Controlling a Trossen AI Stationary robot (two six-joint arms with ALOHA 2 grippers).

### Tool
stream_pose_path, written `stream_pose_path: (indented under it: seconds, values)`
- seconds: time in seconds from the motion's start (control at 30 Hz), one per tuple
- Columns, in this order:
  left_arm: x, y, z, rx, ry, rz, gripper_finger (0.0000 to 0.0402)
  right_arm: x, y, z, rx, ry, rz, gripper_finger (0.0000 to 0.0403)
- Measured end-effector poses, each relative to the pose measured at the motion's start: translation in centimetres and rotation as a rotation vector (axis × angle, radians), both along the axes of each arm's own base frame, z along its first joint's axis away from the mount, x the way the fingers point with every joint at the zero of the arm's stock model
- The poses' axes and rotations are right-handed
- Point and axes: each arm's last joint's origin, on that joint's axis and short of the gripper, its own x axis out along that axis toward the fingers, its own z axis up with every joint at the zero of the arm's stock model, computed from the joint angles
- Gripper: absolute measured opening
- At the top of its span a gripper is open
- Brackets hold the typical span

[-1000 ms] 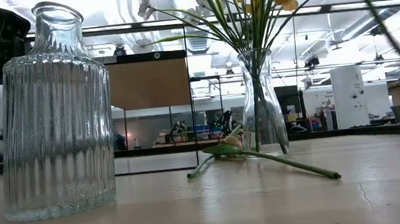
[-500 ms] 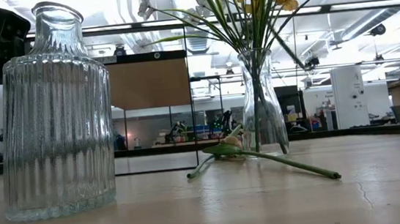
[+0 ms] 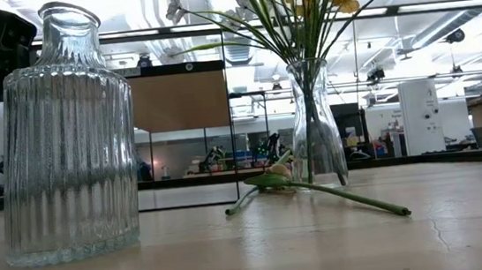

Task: Pick and place flowers into a vace then onto a shelf
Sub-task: Put the light yellow flower into the top transparent vase

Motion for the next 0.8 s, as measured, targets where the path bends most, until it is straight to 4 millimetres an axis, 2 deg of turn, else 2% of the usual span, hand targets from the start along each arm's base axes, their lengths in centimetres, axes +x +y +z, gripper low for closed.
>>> stream_pose_path:
  seconds: [0.27,0.5,0.8]
  values:
    - [0.0,0.0,0.0,0.0,0.0,0.0,0.0,0.8,-2.0,0.1,0.036,-0.033,-0.037,0.0013]
    - [0.0,0.0,0.0,0.0,0.0,0.0,0.0,1.1,-2.3,0.9,0.003,-0.045,-0.049,0.0013]
    - [0.0,0.0,0.0,0.0,0.0,0.0,0.0,1.0,-2.4,0.4,-0.046,-0.011,-0.067,0.0013]
